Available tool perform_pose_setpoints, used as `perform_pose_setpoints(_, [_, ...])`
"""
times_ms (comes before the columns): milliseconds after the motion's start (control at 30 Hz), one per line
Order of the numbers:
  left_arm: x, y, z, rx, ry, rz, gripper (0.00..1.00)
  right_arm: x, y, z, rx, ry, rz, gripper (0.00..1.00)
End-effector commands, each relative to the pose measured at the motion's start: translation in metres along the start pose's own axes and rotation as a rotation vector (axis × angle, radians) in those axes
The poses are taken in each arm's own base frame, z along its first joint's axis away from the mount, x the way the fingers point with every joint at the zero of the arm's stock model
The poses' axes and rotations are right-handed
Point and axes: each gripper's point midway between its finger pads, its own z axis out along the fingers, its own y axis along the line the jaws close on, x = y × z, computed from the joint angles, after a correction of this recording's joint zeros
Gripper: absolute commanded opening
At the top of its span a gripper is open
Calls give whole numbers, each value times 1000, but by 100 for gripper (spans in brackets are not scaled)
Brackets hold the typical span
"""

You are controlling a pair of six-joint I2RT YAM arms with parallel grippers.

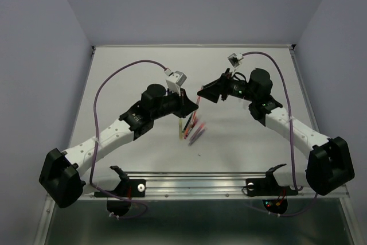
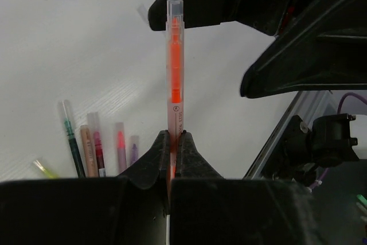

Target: Open the pen caps

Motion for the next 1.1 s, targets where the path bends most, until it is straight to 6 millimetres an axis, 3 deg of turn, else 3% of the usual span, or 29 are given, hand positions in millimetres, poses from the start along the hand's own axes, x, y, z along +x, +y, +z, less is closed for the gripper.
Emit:
perform_pose_setpoints(0, [-19, -27, -2, 112, -72, 48, 0, -27, 18, 15, -41, -63, -58, 81])
perform_pose_setpoints(133, [-19, -29, -3, 119, -75, 48, 0, -26, 16, 22, -23, -65, -57, 71])
perform_pose_setpoints(233, [-17, -28, -3, 111, -74, 44, 0, -28, 17, 23, -9, -84, -60, 52])
perform_pose_setpoints(333, [-17, -26, -2, 103, -74, 39, 0, -26, 22, 24, -22, -79, -55, 42])
perform_pose_setpoints(433, [-17, -24, -1, 92, -76, 30, 0, -23, 23, 25, -34, -63, -35, 25])
perform_pose_setpoints(467, [-18, -24, -1, 90, -79, 29, 0, -23, 23, 25, -35, -59, -30, 10])
perform_pose_setpoints(533, [-18, -24, 0, 88, -80, 24, 0, -19, 21, 25, -28, -40, -14, 1])
perform_pose_setpoints(600, [-19, -26, -1, 94, -78, 16, 0, -19, 18, 26, -15, -38, -4, 1])
perform_pose_setpoints(633, [-19, -27, 0, 100, -77, 16, 7, -21, 17, 26, -4, -44, 4, 1])
perform_pose_setpoints(667, [-19, -27, 0, 102, -74, 16, 35, -23, 15, 27, 12, -57, 9, 1])
perform_pose_setpoints(733, [-19, -28, 1, 105, -72, 15, 49, -26, 13, 26, 33, -75, 25, 1])
perform_pose_setpoints(833, [-20, -26, 2, 95, -76, 14, 56, -28, 14, 25, 40, -87, 53, 1])
perform_pose_setpoints(1067, [-21, -24, 7, 87, -68, 17, 51, -29, 20, 25, 23, -79, 81, 1])
